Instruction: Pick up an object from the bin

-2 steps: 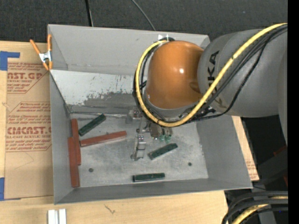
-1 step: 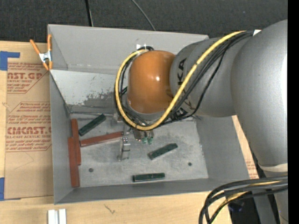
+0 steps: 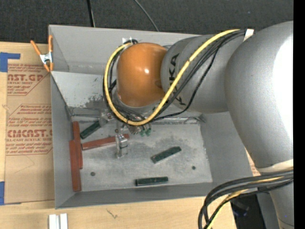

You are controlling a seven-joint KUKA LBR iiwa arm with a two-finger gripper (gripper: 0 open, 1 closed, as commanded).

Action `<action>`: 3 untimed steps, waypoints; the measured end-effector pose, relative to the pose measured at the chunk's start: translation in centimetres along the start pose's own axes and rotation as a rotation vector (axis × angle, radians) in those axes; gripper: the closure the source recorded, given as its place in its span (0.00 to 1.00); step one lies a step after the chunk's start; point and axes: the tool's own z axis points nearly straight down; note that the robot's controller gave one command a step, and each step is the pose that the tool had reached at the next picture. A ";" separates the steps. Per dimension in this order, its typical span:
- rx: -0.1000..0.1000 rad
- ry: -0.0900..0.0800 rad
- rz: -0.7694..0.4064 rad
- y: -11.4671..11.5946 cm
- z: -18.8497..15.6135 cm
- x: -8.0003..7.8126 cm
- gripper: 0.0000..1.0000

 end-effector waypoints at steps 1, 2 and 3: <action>0.000 -0.008 -0.039 0.3 -1.6 -1.8 0.00; -0.001 -0.008 -0.024 0.4 6.3 -0.4 0.00; 0.000 -0.006 -0.043 -0.4 6.8 -2.0 1.00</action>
Offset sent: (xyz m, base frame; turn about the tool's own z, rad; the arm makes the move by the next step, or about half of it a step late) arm -0.0010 0.0034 -0.0684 -0.0212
